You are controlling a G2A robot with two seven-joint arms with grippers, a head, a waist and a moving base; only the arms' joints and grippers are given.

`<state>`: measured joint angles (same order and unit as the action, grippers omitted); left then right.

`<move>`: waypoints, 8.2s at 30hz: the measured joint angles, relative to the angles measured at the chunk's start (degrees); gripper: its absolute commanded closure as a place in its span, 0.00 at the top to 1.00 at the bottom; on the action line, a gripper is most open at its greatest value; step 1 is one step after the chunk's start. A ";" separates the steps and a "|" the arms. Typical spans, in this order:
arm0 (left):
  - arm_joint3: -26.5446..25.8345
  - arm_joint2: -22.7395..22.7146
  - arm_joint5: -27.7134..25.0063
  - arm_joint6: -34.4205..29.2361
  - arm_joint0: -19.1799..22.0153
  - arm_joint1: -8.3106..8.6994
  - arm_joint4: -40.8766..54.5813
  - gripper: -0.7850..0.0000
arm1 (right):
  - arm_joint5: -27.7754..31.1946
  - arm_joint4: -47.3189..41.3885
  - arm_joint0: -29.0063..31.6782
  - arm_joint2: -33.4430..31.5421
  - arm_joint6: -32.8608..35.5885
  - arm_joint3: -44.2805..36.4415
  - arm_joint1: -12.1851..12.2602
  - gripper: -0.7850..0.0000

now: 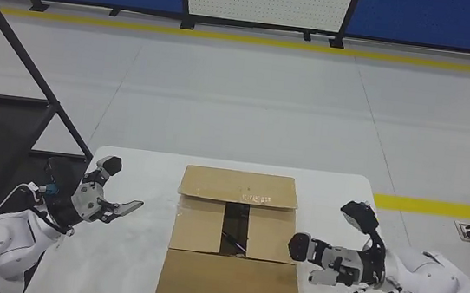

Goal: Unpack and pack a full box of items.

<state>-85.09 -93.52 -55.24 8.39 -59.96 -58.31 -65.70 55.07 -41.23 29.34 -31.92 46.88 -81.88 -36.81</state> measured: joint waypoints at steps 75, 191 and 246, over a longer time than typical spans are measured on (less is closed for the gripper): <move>-1.36 -1.70 3.47 4.97 -3.43 1.31 2.30 1.00 | -25.37 -9.52 -6.81 -4.36 -3.32 17.87 -17.67 1.00; -3.83 -4.16 8.83 6.92 -6.93 2.81 4.99 1.00 | -35.70 -2.44 -6.87 -18.02 2.60 28.80 -28.85 1.00; -3.85 -2.89 9.20 6.90 -8.27 2.94 5.57 1.00 | -47.74 7.78 -16.84 -10.42 -29.17 46.05 -41.60 1.00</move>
<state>-88.95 -96.41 -46.04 15.29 -68.23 -55.37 -60.13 7.34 -33.45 12.50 -42.34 17.71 -35.83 -78.41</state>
